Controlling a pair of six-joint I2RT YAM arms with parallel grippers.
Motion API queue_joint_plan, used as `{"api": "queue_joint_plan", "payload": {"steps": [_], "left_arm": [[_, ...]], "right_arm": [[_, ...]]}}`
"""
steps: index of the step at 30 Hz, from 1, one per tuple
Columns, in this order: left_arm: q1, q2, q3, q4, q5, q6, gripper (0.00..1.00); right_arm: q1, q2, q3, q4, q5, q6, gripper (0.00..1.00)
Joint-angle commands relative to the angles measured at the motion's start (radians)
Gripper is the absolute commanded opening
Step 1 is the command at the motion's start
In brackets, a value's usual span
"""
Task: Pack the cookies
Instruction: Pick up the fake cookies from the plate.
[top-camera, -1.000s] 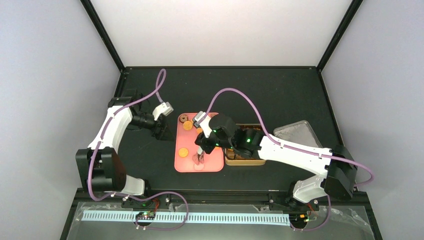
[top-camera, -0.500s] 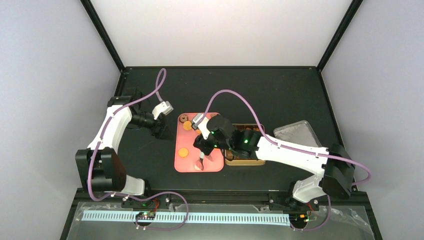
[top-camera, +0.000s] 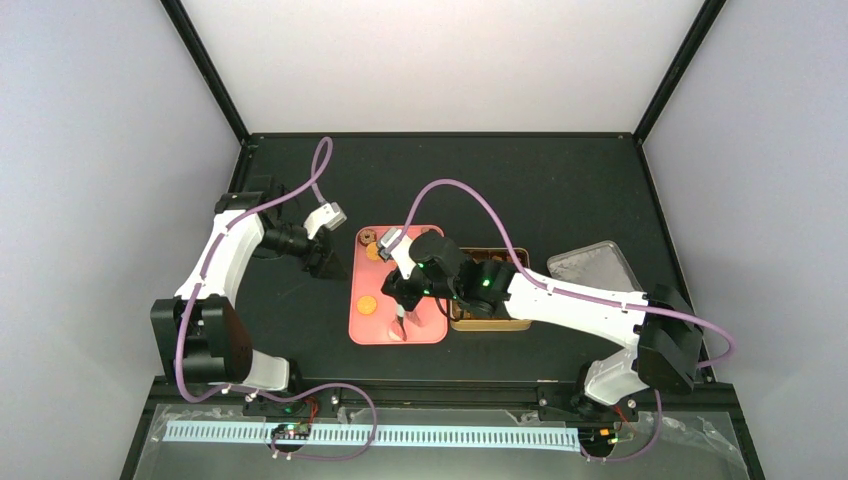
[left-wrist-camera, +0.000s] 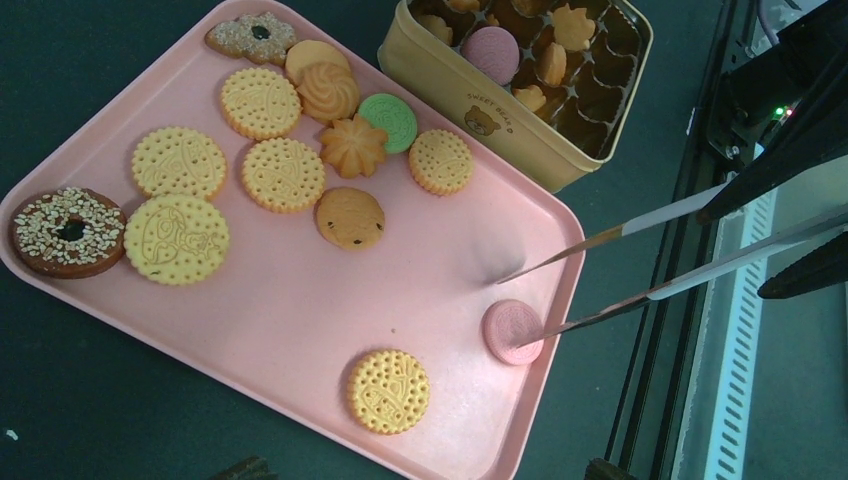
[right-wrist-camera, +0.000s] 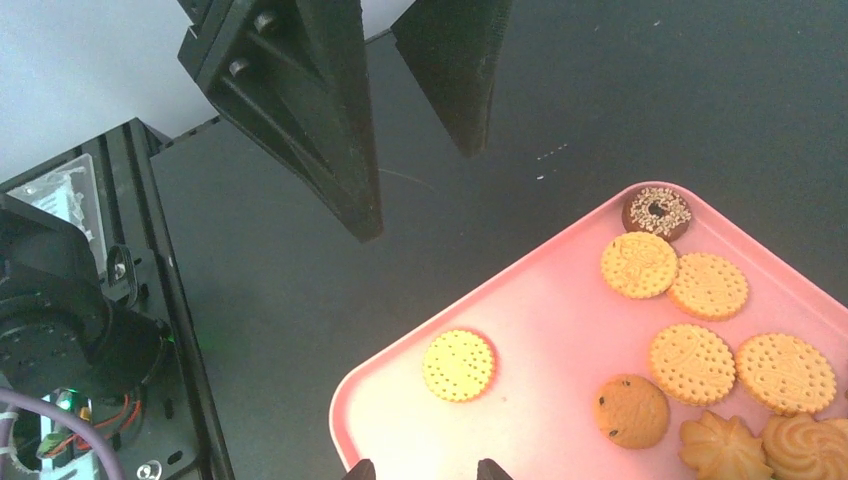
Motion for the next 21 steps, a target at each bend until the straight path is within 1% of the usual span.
{"api": "queue_joint_plan", "payload": {"steps": [1, 8, 15, 21], "left_arm": [[-0.002, 0.001, 0.039, -0.003, -0.001, 0.001, 0.83], [-0.002, 0.003, 0.044, 0.001, -0.003, -0.006, 0.83], [-0.002, 0.003, 0.044, 0.001, -0.007, -0.01, 0.82], [-0.002, 0.0, 0.044, 0.002, -0.024, -0.017, 0.82]], "right_arm": [[0.008, 0.009, 0.005, 0.026, -0.018, 0.004, 0.24], [0.008, -0.004, 0.038, -0.001, 0.018, -0.011, 0.19], [0.008, -0.021, 0.058, 0.021, 0.007, -0.001, 0.19], [0.008, 0.02, 0.076, 0.032, -0.002, 0.012, 0.19]]}}
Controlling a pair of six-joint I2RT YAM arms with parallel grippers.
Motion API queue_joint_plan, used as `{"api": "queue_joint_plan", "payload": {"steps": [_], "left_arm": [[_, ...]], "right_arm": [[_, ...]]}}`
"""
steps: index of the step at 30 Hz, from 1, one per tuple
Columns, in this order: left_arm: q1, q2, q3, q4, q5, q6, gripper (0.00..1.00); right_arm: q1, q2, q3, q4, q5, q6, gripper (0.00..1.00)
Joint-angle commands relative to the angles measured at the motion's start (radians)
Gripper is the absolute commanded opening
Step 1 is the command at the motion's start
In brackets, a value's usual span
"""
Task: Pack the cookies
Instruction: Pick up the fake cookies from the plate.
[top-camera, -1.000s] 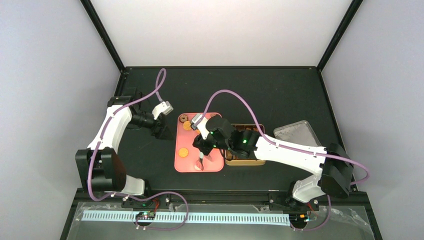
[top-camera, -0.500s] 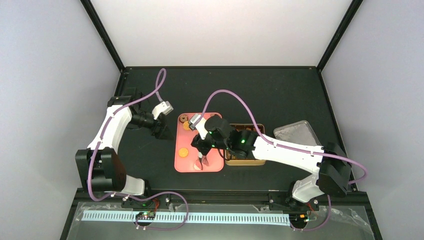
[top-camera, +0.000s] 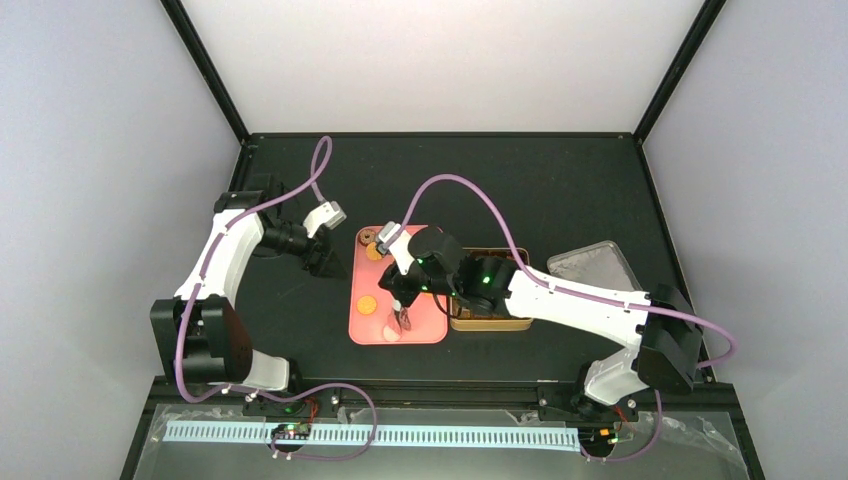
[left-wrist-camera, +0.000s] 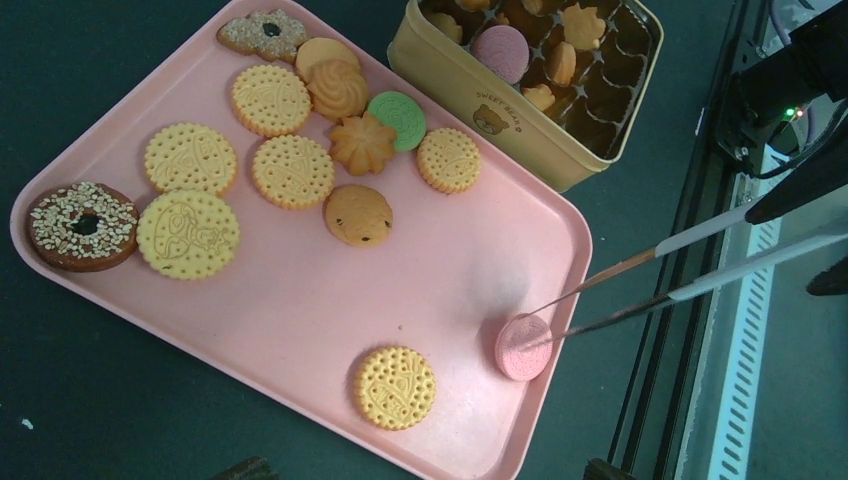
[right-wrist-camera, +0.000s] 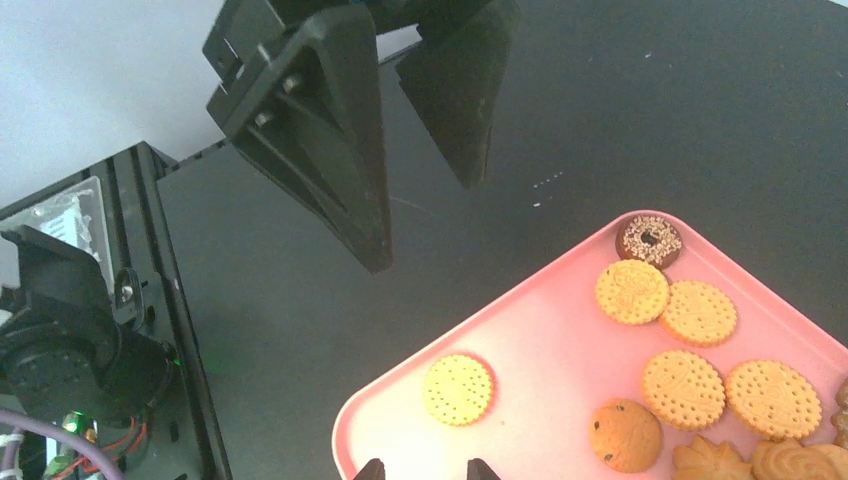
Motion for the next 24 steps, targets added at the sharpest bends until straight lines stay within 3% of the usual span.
{"api": "queue_joint_plan", "payload": {"steps": [1, 8, 24], "left_arm": [[-0.002, 0.0, 0.032, 0.001, -0.016, -0.003, 0.82], [0.0, 0.0, 0.029, 0.001, -0.025, -0.004, 0.82], [0.002, -0.001, 0.024, 0.003, -0.031, -0.007, 0.82]], "right_arm": [[0.01, 0.025, 0.041, 0.042, -0.012, 0.021, 0.2], [0.044, 0.062, 0.056, 0.03, 0.041, -0.005, 0.27], [0.064, 0.105, 0.095, 0.074, 0.215, 0.028, 0.26]]}}
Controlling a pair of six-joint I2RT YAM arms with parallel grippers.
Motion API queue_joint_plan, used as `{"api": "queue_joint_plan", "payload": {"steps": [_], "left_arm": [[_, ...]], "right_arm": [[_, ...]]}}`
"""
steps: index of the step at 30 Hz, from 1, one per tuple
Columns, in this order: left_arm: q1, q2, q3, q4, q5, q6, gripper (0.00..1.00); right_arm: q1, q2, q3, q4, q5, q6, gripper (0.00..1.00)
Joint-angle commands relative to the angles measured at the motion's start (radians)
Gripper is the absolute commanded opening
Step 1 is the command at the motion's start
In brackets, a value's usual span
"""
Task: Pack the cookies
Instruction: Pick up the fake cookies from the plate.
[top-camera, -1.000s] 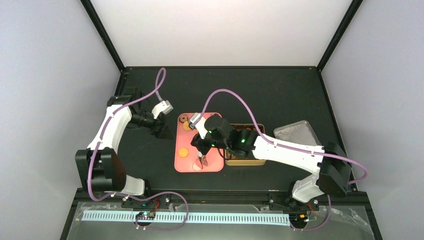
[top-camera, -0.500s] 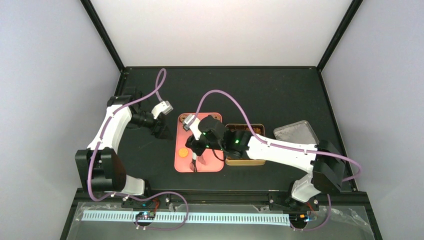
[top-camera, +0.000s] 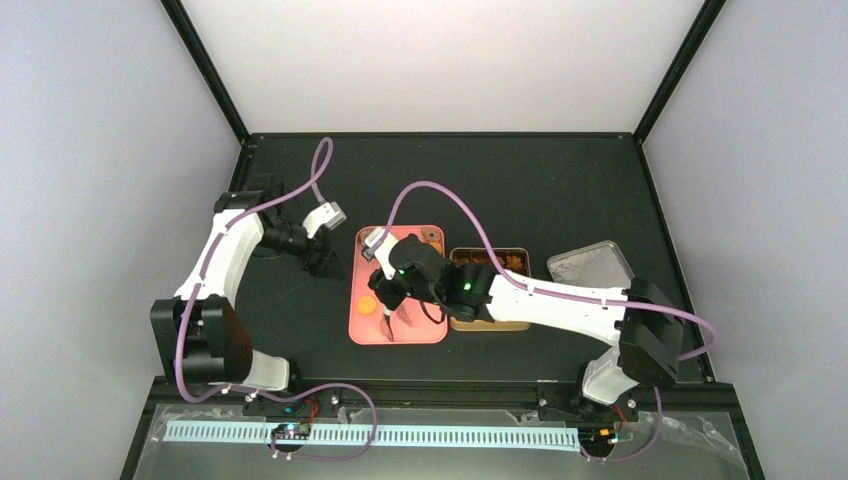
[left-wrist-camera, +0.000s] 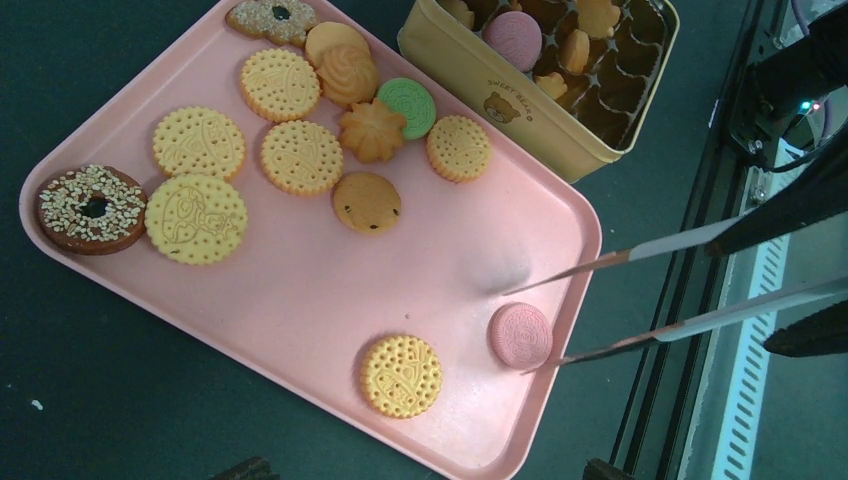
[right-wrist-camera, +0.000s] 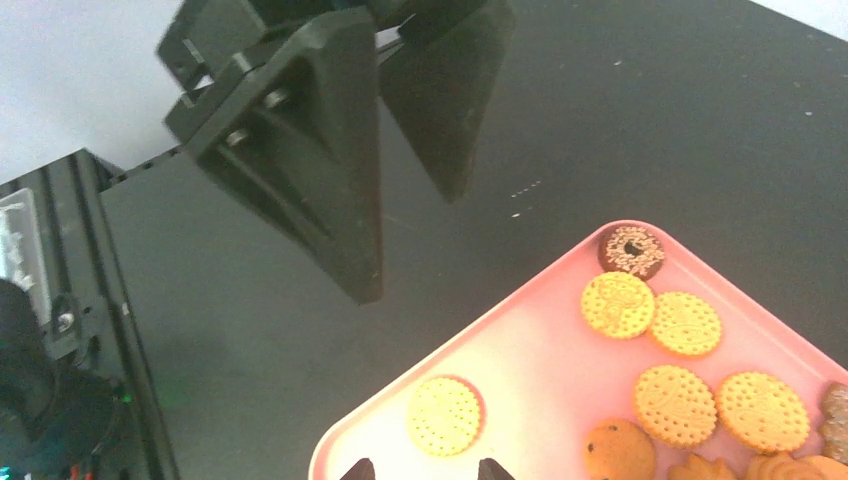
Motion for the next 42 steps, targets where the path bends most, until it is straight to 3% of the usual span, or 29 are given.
{"api": "queue_joint_plan", "payload": {"steps": [1, 13, 25, 35, 42], "left_arm": [[0.001, -0.004, 0.023, 0.001, -0.002, 0.005, 0.82], [0.006, -0.001, 0.026, 0.002, -0.015, 0.01, 0.82], [0.007, -0.008, 0.031, 0.001, -0.013, 0.008, 0.82], [0.007, -0.012, 0.04, -0.003, -0.016, 0.003, 0.82], [0.007, -0.006, 0.041, -0.003, -0.014, 0.0, 0.82]], "right_arm": [[0.004, 0.037, 0.064, 0.034, 0.088, 0.022, 0.26], [0.041, 0.049, 0.047, -0.01, 0.084, 0.008, 0.3], [0.042, -0.053, -0.01, -0.102, 0.1, 0.019, 0.28], [0.042, -0.038, 0.008, -0.131, 0.056, 0.034, 0.21], [0.041, -0.04, 0.038, -0.15, 0.116, 0.035, 0.08]]}}
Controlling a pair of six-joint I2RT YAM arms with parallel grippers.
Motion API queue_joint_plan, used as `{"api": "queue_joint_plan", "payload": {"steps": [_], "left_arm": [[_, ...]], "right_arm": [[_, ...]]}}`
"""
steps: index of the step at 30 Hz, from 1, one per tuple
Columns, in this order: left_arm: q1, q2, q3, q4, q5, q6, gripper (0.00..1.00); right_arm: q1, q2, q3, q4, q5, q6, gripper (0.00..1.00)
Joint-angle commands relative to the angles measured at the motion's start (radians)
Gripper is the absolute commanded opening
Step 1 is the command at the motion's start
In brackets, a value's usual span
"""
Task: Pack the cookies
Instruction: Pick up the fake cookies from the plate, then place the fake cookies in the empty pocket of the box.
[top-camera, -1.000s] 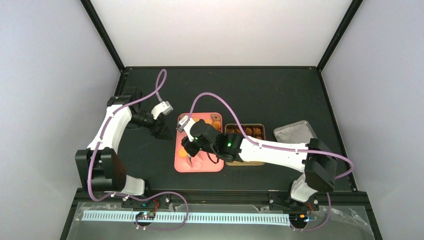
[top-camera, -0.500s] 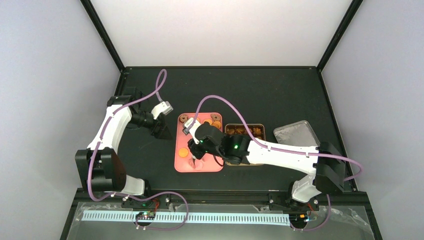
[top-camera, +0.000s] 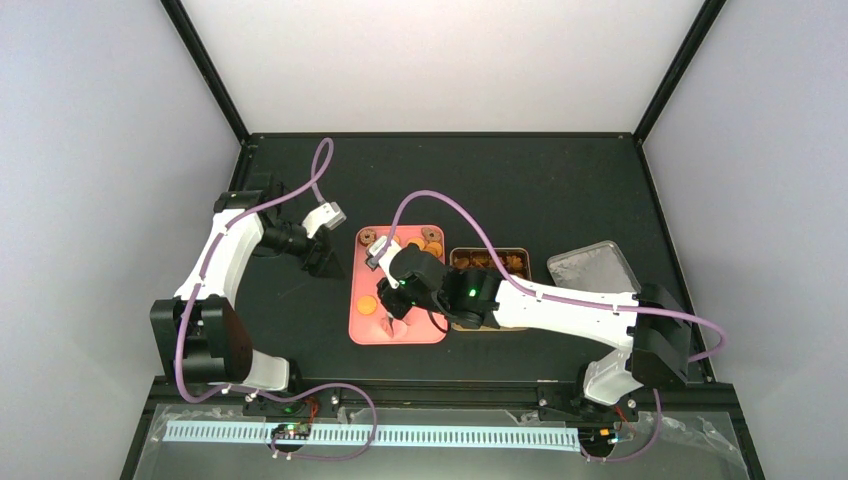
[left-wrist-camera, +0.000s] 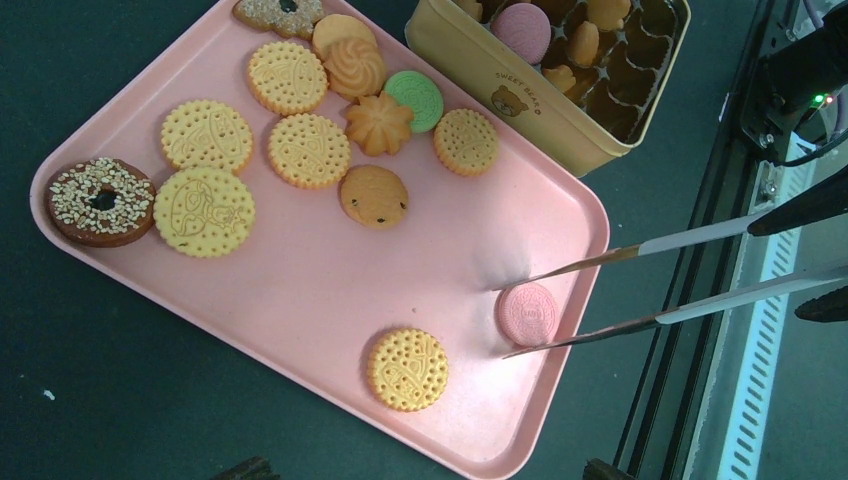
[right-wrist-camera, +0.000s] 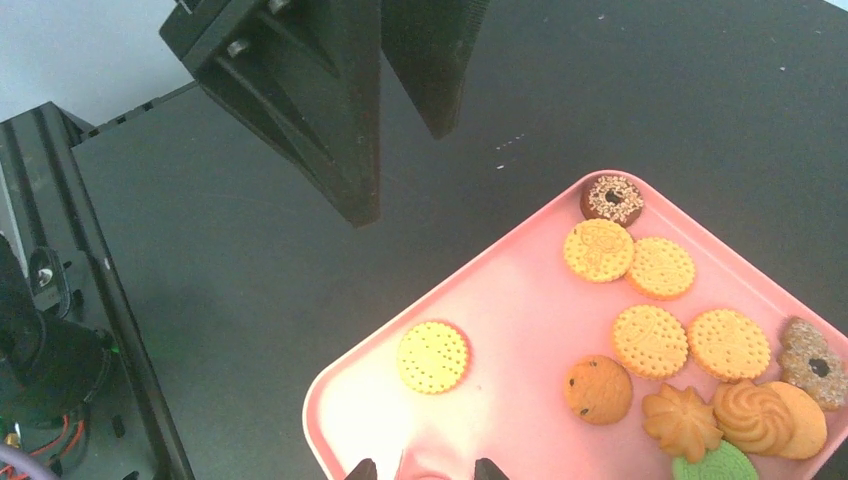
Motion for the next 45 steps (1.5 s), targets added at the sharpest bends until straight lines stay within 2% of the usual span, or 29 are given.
{"api": "queue_joint_plan", "payload": {"steps": [1, 13, 24, 30, 36, 39, 45], "left_arm": [[0.005, -0.006, 0.038, -0.003, 0.002, 0.001, 0.82], [0.006, -0.005, 0.048, -0.002, 0.001, -0.003, 0.82], [0.005, -0.002, 0.06, -0.008, 0.042, 0.001, 0.82], [0.005, 0.011, 0.055, -0.007, 0.047, 0.005, 0.82], [0.005, 0.015, 0.049, 0.0, 0.052, 0.007, 0.82], [0.005, 0.017, 0.049, -0.001, 0.052, 0.009, 0.82], [0.005, 0.02, 0.044, -0.001, 0.046, 0.009, 0.82]], "right_arm": [[0.001, -0.019, 0.038, -0.032, 0.05, 0.012, 0.06], [-0.046, -0.156, 0.05, -0.11, 0.168, -0.034, 0.03], [-0.245, -0.457, -0.077, -0.338, 0.355, 0.008, 0.04], [-0.31, -0.5, -0.094, -0.45, 0.458, 0.04, 0.04], [-0.359, -0.484, -0.106, -0.488, 0.481, 0.058, 0.05], [-0.363, -0.472, -0.112, -0.485, 0.481, 0.063, 0.08], [-0.364, -0.477, -0.127, -0.447, 0.419, 0.059, 0.21]]}}
